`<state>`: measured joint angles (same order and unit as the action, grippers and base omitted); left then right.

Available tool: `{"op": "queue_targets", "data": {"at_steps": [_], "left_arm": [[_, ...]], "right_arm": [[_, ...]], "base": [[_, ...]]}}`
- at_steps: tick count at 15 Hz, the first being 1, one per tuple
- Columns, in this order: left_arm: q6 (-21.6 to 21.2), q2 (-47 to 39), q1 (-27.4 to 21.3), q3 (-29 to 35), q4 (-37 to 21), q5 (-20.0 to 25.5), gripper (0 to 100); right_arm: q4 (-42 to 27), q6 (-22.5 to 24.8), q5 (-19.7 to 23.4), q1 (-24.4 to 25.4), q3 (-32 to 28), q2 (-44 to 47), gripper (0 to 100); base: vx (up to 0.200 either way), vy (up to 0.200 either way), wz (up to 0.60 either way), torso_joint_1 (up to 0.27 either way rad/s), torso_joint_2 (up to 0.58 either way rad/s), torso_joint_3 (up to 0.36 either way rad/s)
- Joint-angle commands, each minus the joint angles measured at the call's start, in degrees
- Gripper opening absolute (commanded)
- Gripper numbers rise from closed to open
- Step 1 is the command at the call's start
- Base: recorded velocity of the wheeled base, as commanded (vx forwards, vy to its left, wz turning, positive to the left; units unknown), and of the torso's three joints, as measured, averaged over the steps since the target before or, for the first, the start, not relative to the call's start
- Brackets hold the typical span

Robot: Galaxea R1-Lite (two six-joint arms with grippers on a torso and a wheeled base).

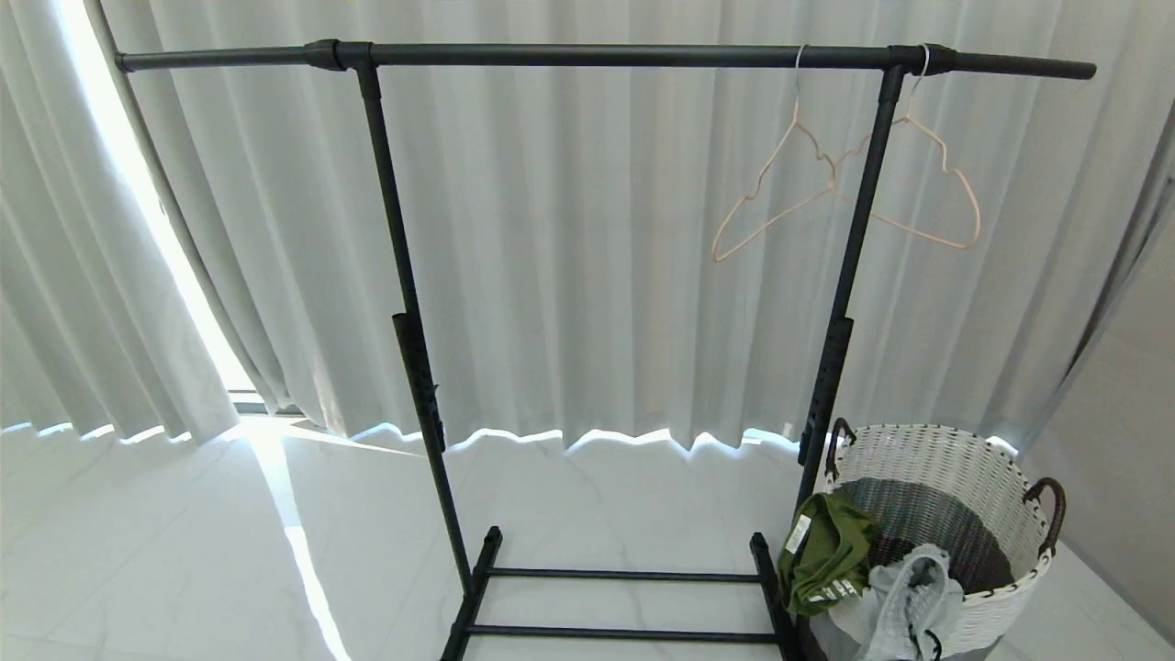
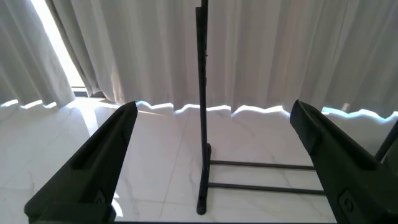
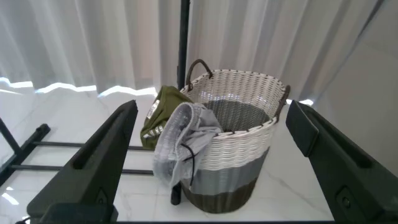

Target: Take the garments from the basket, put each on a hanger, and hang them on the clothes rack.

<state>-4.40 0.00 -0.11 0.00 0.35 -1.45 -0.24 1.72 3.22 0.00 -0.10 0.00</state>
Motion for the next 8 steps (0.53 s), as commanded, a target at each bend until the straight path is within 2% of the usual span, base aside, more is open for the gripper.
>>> {"op": "queue_targets", "data": {"at_steps": [1, 5, 8], "left_arm": [[0.01, 0.00, -0.07, 0.00, 0.00, -0.04, 100], [-0.08, 0.00, 0.02, 0.00, 0.00, -0.04, 100], [0.97, 0.00, -0.07, 0.00, 0.00, -0.04, 100]], "right_arm": [[-0.02, -0.05, -0.05, 0.00, 0.01, 0.00, 100], [-0.02, -0.05, 0.03, 0.00, 0.01, 0.00, 100], [-0.02, -0.05, -0.05, 0.00, 0.01, 0.00, 100]], "base": [[0.200, 0.000, 0.00, 0.007, 0.00, -0.002], [0.200, 0.000, 0.00, 0.005, 0.00, 0.006], [0.000, 0.000, 0.00, 0.000, 0.00, 0.000]]}}
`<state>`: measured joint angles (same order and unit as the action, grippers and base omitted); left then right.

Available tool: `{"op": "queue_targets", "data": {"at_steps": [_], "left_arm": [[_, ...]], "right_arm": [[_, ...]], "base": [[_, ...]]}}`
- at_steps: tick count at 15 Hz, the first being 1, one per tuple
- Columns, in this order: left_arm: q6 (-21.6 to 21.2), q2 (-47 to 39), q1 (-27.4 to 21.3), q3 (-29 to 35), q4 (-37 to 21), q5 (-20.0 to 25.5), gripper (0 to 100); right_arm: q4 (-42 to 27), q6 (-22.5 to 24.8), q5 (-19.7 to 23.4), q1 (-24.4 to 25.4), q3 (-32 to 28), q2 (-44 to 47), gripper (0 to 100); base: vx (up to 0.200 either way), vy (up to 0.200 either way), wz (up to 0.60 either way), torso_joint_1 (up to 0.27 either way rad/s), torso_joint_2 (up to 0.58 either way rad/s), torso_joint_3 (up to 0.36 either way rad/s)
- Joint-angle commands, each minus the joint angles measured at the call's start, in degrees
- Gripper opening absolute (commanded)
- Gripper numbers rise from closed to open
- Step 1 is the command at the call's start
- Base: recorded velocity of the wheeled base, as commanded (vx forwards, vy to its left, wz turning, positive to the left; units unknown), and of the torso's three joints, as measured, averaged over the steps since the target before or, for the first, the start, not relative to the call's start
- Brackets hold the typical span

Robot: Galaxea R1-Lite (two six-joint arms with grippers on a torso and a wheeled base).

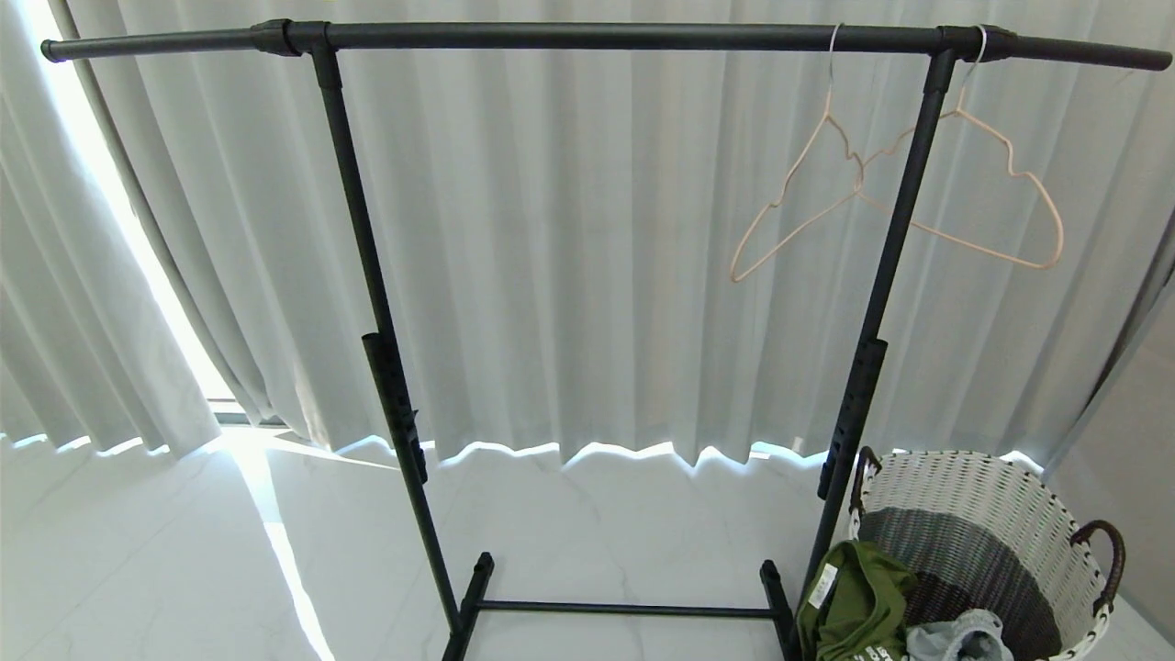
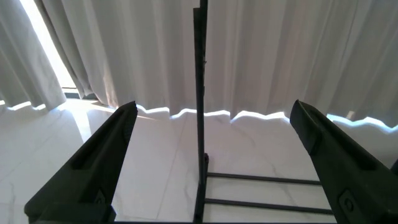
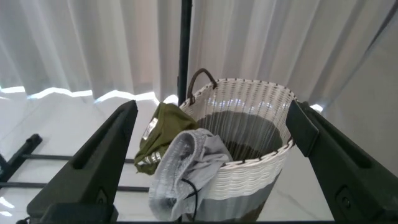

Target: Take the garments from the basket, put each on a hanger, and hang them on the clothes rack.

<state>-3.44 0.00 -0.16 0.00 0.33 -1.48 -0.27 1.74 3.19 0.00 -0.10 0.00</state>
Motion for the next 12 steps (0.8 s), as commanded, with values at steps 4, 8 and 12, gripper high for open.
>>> {"op": "queue_targets", "data": {"at_steps": [4, 8, 12], "left_arm": [[0.27, 0.00, -0.02, 0.00, 0.02, -0.02, 100], [0.36, 0.00, -0.02, 0.00, 0.02, -0.02, 100], [0.36, 0.00, -0.02, 0.00, 0.02, -0.02, 100]], "right_arm": [[0.27, 1.86, 0.76, 0.70, -5.26, 2.64, 100], [-3.86, 5.38, 0.41, 5.71, -19.68, 28.83, 100], [-8.43, 21.02, -6.01, 0.97, -20.82, 54.93, 100]], "base": [[0.000, 0.000, 0.00, 0.000, 0.00, 0.000], [0.000, 0.000, 0.00, 0.000, 0.00, 0.000], [0.000, 0.000, 0.00, 0.000, 0.00, 0.000]]}}
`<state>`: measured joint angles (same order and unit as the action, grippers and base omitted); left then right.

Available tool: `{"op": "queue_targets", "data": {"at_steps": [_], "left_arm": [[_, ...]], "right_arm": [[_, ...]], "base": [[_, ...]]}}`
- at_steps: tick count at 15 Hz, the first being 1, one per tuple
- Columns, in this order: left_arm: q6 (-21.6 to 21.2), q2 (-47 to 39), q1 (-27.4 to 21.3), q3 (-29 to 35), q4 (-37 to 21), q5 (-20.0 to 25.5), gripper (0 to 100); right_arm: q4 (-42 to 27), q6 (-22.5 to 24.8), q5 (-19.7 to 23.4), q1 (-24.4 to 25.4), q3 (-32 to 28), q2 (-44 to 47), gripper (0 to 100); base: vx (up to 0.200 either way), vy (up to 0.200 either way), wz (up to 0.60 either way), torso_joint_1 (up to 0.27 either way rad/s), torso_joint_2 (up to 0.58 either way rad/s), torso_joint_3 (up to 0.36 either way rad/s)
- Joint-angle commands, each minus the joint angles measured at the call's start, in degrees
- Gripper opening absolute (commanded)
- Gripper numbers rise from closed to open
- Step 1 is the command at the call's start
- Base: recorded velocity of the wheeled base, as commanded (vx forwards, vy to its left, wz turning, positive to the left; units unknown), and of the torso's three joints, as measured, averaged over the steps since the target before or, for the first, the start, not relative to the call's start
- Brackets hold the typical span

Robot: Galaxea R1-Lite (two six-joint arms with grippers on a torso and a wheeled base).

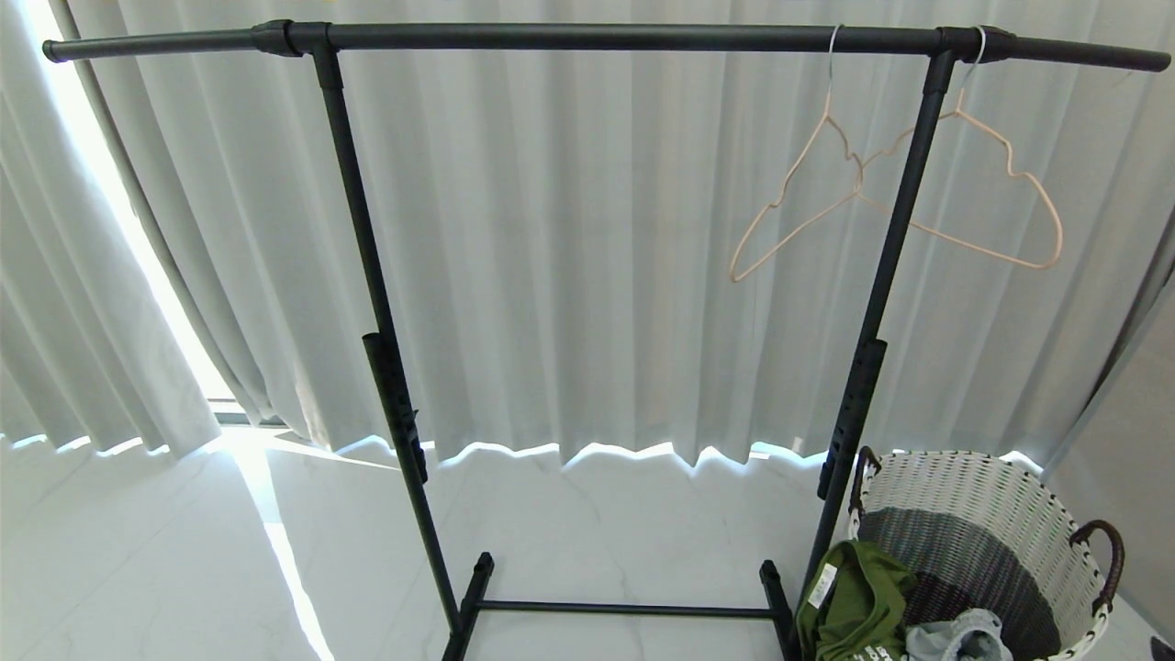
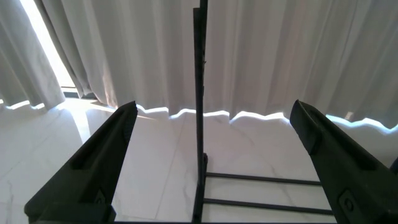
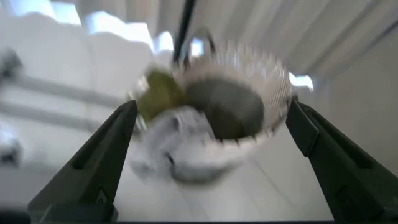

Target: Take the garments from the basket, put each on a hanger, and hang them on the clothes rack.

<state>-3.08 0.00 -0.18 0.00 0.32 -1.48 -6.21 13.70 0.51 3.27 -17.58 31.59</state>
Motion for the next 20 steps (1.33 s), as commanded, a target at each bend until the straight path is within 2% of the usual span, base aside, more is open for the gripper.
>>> {"op": "queue_targets", "data": {"at_steps": [1, 3, 6, 7, 8, 9, 12, 15, 17, 20], "left_arm": [[0.01, 0.00, 0.01, 0.00, 0.03, -0.02, 100], [0.01, 0.00, 0.01, 0.00, 0.03, -0.02, 100], [0.01, 0.00, 0.01, 0.00, 0.03, -0.02, 100], [0.01, 0.00, 0.01, 0.00, 0.03, -0.02, 100], [0.01, 0.00, 0.01, 0.00, 0.03, -0.02, 100], [0.01, 0.00, 0.01, 0.00, 0.03, -0.02, 100], [0.01, 0.00, 0.01, 0.00, 0.03, -0.02, 100], [0.01, 0.00, 0.01, 0.00, 0.03, -0.02, 100], [0.01, 0.00, 0.01, 0.00, 0.03, -0.02, 100], [0.01, 0.00, 0.01, 0.00, 0.03, -0.02, 100]], "right_arm": [[-2.23, 10.20, -3.24, -2.56, -3.43, 25.02, 100], [1.20, 17.76, -3.15, -2.65, -2.81, 35.04, 100], [11.65, 21.10, -2.97, -2.48, 2.11, 46.46, 100], [17.72, 21.54, -2.97, -2.39, 4.13, 51.12, 100], [27.21, 22.42, -2.97, -2.48, 6.68, 58.94, 100], [31.87, 23.21, -3.32, -2.48, 7.21, 62.90, 100], [33.45, 25.15, -4.03, -2.65, 5.01, 69.05, 100], [34.68, 25.15, -4.03, -2.74, 0.79, 74.32, 100], [38.29, 25.23, -4.12, -3.44, -0.79, 77.57, 100], [44.17, 25.23, -6.49, -3.97, -0.70, 81.88, 100]], "base": [[0.000, 0.000, 0.00, 0.000, 0.00, 0.000], [0.000, 0.000, 0.00, 0.000, 0.00, 0.000], [0.000, 0.000, 0.00, 0.000, 0.00, 0.000], [0.000, 0.000, 0.00, 0.000, 0.00, 0.000], [0.000, 0.000, 0.00, 0.000, 0.00, 0.000], [0.000, 0.000, 0.00, 0.000, 0.00, 0.000], [0.000, 0.000, 0.00, 0.000, 0.00, 0.000], [0.000, 0.000, 0.00, 0.000, 0.00, 0.000], [0.000, 0.000, 0.00, 0.000, 0.00, 0.000], [0.000, 0.000, 0.00, 0.000, 0.00, 0.000]]}}
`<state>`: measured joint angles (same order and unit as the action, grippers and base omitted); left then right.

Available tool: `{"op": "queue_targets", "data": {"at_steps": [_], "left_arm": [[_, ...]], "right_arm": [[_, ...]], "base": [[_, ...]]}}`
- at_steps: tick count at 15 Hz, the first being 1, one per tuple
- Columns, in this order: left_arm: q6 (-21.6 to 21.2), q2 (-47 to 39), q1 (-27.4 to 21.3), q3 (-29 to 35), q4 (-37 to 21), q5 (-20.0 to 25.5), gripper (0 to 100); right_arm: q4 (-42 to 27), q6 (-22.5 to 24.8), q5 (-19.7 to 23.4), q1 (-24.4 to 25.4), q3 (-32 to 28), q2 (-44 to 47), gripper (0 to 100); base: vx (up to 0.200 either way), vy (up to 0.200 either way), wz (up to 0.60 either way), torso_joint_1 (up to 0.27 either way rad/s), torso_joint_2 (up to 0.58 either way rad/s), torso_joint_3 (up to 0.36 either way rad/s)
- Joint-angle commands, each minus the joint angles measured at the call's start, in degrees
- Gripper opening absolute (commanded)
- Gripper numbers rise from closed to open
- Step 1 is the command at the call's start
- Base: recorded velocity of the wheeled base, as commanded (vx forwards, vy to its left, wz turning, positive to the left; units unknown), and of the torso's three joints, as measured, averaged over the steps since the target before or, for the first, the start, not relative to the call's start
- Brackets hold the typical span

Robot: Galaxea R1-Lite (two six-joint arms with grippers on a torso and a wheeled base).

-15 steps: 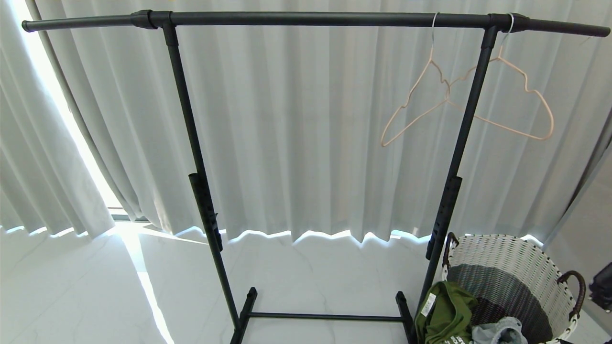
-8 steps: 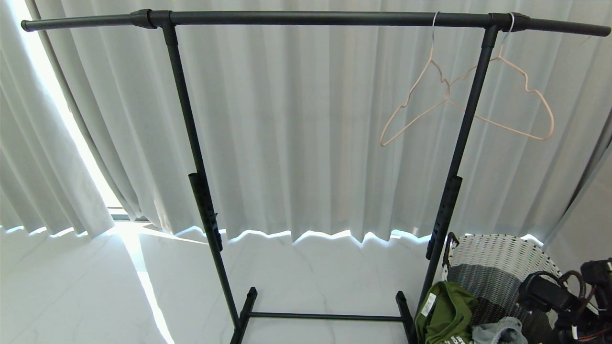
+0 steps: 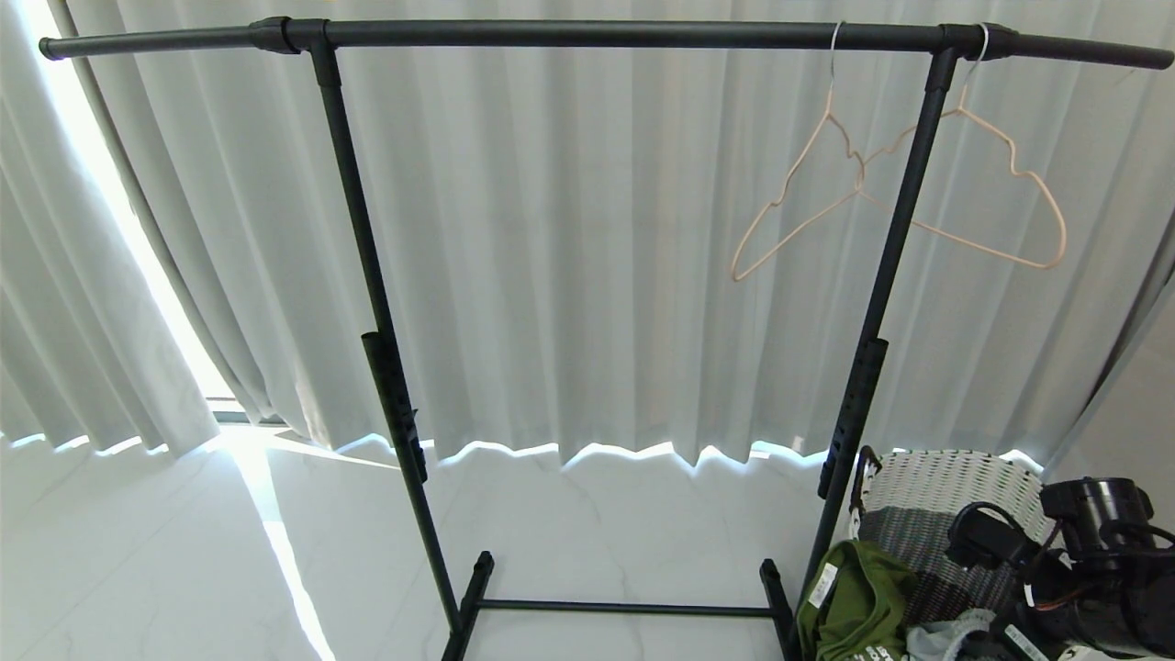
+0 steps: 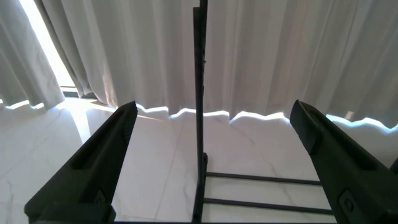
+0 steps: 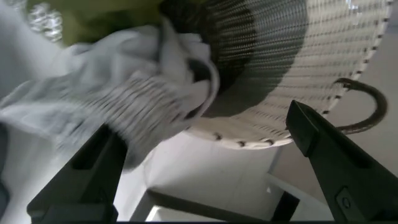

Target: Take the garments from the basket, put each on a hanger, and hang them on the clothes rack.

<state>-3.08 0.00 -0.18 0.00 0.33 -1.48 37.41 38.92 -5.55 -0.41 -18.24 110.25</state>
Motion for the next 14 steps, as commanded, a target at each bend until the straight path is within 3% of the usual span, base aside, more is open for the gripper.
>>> {"op": "queue_targets", "data": {"at_steps": [1, 2, 3, 6, 10, 12, 14], "left_arm": [[0.01, 0.00, 0.01, 0.00, 0.02, -0.02, 100], [0.01, 0.00, 0.01, 0.00, 0.02, -0.02, 100], [0.01, 0.00, 0.01, 0.00, 0.02, -0.02, 100], [0.01, 0.00, 0.01, 0.00, 0.02, -0.02, 100], [0.01, 0.00, 0.01, 0.00, 0.02, -0.02, 100], [0.01, 0.00, 0.01, 0.00, 0.02, -0.02, 100], [0.01, 0.00, 0.01, 0.00, 0.02, -0.02, 100]], "right_arm": [[2.14, 0.01, -0.43, -0.29, 0.13, 4.09, 100], [2.58, 0.01, -0.43, -0.29, 0.22, 4.18, 100], [2.84, 0.01, -0.43, -0.20, 0.31, 4.18, 0], [2.84, 0.01, -0.43, -0.20, 1.27, 2.78, 0], [1.79, 0.01, -0.34, -0.20, 4.26, -5.49, 0], [-4.28, -0.16, -0.34, -0.29, 4.26, -12.78, 0], [-16.49, -0.25, -0.43, -1.43, 0.92, -22.54, 0]], "base": [[0.000, 0.000, 0.00, 0.000, 0.00, 0.000], [0.000, 0.000, 0.00, 0.000, 0.00, 0.000], [0.000, 0.000, 0.00, 0.000, 0.00, 0.000], [0.000, 0.000, 0.00, 0.000, 0.00, 0.000], [0.000, 0.000, 0.00, 0.000, 0.00, 0.000], [0.000, 0.000, 0.00, 0.000, 0.00, 0.000], [0.000, 0.000, 0.00, 0.000, 0.00, 0.000]]}}
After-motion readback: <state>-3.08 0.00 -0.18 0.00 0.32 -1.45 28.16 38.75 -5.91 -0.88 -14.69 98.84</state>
